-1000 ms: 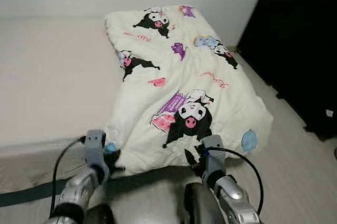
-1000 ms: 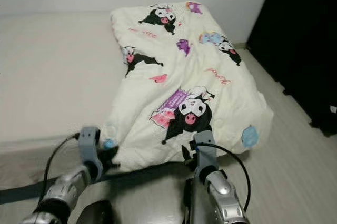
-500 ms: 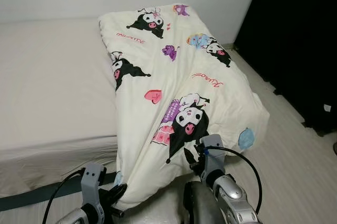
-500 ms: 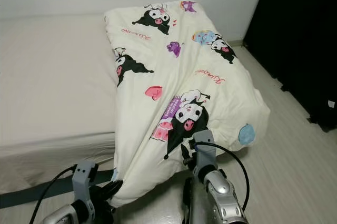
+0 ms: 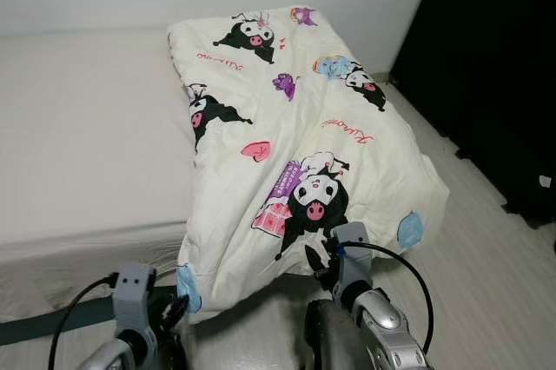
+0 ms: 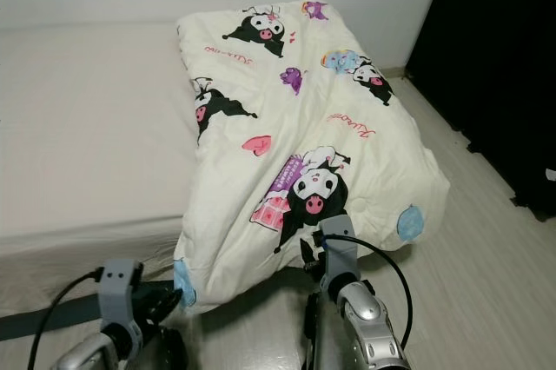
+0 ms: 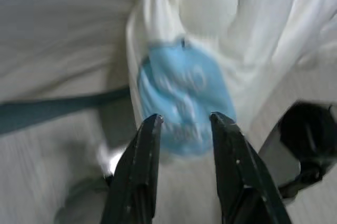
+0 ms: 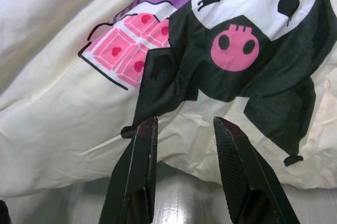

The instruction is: Clean up the room

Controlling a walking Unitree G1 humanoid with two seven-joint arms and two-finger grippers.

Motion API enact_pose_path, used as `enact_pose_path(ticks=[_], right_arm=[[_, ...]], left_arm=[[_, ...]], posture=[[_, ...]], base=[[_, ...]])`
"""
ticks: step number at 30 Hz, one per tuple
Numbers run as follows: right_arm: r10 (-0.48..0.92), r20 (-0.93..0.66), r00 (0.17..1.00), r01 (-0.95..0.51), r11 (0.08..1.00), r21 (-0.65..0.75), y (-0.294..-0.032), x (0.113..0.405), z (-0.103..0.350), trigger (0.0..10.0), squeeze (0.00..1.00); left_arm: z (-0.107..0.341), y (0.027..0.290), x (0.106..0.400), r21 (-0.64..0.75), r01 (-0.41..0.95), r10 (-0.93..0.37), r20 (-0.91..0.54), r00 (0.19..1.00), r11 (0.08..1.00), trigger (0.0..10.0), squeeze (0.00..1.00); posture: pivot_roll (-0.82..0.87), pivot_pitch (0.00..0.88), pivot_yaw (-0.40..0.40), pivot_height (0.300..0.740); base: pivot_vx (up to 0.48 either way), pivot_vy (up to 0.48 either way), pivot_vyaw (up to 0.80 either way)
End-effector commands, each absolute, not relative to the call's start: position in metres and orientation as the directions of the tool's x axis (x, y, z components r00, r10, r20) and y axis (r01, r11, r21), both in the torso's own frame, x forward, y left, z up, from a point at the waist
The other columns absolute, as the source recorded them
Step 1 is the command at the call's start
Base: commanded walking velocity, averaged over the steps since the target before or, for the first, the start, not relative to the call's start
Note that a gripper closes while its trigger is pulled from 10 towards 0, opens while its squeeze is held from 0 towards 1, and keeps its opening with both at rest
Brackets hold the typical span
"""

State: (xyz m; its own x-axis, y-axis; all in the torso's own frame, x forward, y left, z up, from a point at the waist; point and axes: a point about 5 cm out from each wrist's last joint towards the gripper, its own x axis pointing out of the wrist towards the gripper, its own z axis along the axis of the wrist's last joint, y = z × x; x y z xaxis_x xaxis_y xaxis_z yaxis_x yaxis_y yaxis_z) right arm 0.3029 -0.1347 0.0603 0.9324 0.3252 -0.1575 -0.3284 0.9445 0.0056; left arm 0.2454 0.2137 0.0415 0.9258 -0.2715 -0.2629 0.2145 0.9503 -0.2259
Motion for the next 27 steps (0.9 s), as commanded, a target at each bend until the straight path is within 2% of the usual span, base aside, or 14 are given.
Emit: enact_pose_path(ticks=[1, 3, 6, 11, 14, 17, 18, 19, 23, 24, 25, 26, 27], right_arm=[[0.321, -0.182, 0.929, -0.321, 0.946, 0.031, -0.135, 0.298, 0.052, 10.0, 0.00], [0.324, -0.182, 0.928, -0.324, 0.946, 0.032, -0.134, 0.298, 0.051, 10.0, 0.00], [0.328, -0.169, 0.929, -0.327, 0.944, 0.037, -0.132, 0.300, 0.054, 10.0, 0.00], [0.323, -0.145, 0.935, -0.321, 0.946, 0.035, -0.131, 0.305, 0.058, 10.0, 0.00], [0.258, -0.105, 0.960, -0.259, 0.966, 0.003, -0.140, 0.314, 0.068, 10.0, 0.00], [0.246, -0.103, 0.964, -0.247, 0.969, 0.010, -0.143, 0.316, 0.069, 10.0, 0.00], [0.239, -0.103, 0.966, -0.238, 0.971, 0.014, -0.146, 0.317, 0.070, 10.0, 0.00], [0.239, -0.103, 0.966, -0.238, 0.971, 0.014, -0.146, 0.317, 0.070, 10.0, 0.00], [0.238, -0.109, 0.965, -0.239, 0.971, 0.004, -0.147, 0.318, 0.069, 10.0, 0.00], [0.240, -0.110, 0.965, -0.241, 0.970, 0.003, -0.146, 0.319, 0.069, 10.0, 0.00], [0.240, -0.110, 0.965, -0.241, 0.970, 0.003, -0.146, 0.319, 0.069, 10.0, 0.00], [0.240, -0.110, 0.965, -0.241, 0.970, 0.003, -0.146, 0.319, 0.069, 10.0, 0.00], [0.241, -0.110, 0.964, -0.243, 0.970, 0.002, -0.146, 0.318, 0.068, 10.0, 0.00]], left_arm=[[0.047, 0.235, 0.238, -0.232, 0.176, -0.233, -0.244, 0.941, 0.957, 10.0, 0.00], [0.051, 0.241, 0.239, -0.227, 0.159, -0.212, -0.230, 0.950, 0.961, 10.0, 0.00], [0.064, 0.259, 0.252, -0.206, 0.041, -0.081, -0.187, 0.979, 0.978, 10.0, 0.00], [0.071, 0.254, 0.266, -0.204, 0.007, -0.039, -0.153, 0.987, 0.979, 10.0, 0.00], [0.083, 0.222, 0.288, -0.318, 0.052, -0.082, -0.081, 0.993, 0.947, 10.0, 0.00], [0.087, 0.209, 0.293, -0.341, 0.093, -0.122, -0.064, 0.990, 0.935, 10.0, 0.00], [0.091, 0.190, 0.297, -0.366, 0.167, -0.195, -0.041, 0.980, 0.915, 10.0, 0.00], [0.091, 0.190, 0.297, -0.366, 0.167, -0.195, -0.041, 0.980, 0.915, 10.0, 0.00], [0.100, 0.144, 0.309, -0.441, 0.332, -0.365, 0.012, 0.931, 0.834, 10.0, 0.00], [0.094, 0.125, 0.312, -0.405, 0.391, -0.444, -0.041, 0.895, 0.826, 10.0, 0.00], [0.092, 0.121, 0.313, -0.391, 0.405, -0.460, -0.057, 0.886, 0.827, 10.0, 0.00], [0.092, 0.121, 0.313, -0.391, 0.405, -0.460, -0.057, 0.886, 0.827, 10.0, 0.00], [0.084, 0.121, 0.317, -0.325, 0.362, -0.417, -0.119, 0.901, 0.874, 10.0, 0.00]], posture=[[-0.07, 0.277, -0.056, 0.555], [-0.07, 0.277, -0.056, 0.555], [-0.06, 0.260, -0.058, 0.555], [-0.06, 0.254, -0.055, 0.555], [-0.07, 0.216, -0.050, 0.555], [-0.07, 0.215, -0.050, 0.555], [-0.06, 0.213, -0.052, 0.555], [-0.06, 0.213, -0.052, 0.555], [-0.06, 0.208, -0.061, 0.555], [-0.06, 0.211, -0.062, 0.555], [-0.06, 0.211, -0.062, 0.555], [-0.06, 0.211, -0.062, 0.555], [-0.06, 0.213, -0.062, 0.555]], base=[[0.000, 0.000, 0.00], [0.000, 0.000, 0.00], [0.000, 0.000, 0.00], [0.000, 0.000, 0.00], [0.000, 0.000, 0.00], [0.000, 0.000, 0.00], [0.000, 0.000, 0.00], [0.000, 0.000, 0.00], [0.000, 0.000, 0.00], [0.000, 0.000, 0.00], [0.000, 0.000, 0.00], [0.000, 0.000, 0.00], [0.000, 0.000, 0.00]])
